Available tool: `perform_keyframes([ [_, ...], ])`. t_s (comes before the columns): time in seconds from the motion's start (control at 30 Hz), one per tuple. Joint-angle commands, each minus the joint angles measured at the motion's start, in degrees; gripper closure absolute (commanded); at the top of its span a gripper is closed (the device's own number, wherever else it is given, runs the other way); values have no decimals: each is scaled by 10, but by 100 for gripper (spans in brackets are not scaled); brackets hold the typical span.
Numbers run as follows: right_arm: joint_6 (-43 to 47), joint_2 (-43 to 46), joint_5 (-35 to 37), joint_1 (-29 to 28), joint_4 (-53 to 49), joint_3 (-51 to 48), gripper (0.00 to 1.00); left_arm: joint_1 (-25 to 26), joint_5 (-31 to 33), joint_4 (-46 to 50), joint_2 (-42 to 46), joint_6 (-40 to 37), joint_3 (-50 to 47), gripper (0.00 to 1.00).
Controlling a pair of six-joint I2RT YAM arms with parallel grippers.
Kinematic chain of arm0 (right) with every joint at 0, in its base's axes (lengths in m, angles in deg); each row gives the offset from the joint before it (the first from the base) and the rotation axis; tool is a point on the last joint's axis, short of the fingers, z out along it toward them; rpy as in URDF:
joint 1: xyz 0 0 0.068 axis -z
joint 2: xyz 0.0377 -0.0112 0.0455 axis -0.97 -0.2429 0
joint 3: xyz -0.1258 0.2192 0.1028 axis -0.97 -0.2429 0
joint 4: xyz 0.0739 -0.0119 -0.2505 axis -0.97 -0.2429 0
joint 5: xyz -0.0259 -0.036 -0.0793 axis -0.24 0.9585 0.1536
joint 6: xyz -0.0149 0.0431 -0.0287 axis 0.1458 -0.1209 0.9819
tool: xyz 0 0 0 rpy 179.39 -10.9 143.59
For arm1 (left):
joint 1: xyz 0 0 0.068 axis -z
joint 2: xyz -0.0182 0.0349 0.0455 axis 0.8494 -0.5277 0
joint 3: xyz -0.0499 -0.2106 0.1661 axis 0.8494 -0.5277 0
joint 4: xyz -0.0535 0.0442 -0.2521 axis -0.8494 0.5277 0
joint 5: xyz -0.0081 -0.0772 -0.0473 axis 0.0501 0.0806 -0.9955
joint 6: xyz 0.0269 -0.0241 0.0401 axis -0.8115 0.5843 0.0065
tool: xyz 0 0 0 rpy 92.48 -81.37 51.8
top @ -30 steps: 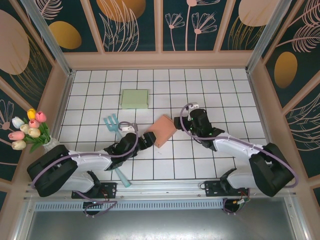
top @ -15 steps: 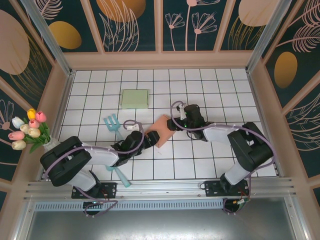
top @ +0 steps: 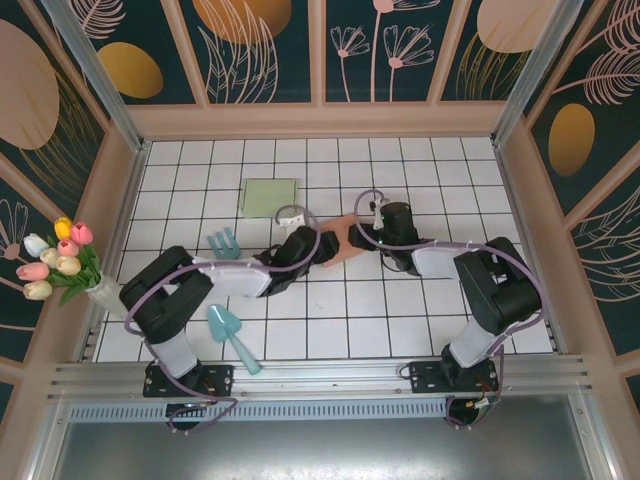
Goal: Fold the paper box
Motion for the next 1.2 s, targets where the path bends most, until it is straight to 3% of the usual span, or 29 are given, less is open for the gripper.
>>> perform_keyframes([
  [0.0, -31, 7, -5, -4, 11, 20, 46, -12, -24, -7, -51, -70, 113, 25],
  [0.37, -16, -76, 7, 35, 34, 125, 46, -90, -92, 17, -231, -100, 323, 25],
  [0.63, 9, -159, -2, 71, -11, 225, 46, -100, -73, 89, -318, -100, 440, 25],
  [0.87, 5, -177, 0, 79, -4, 222, 46, -110, -49, 116, -337, -85, 447, 20],
  [1.17, 21, -79, 70, 80, -59, 187, 34, -113, -22, 156, -255, -107, 423, 9],
])
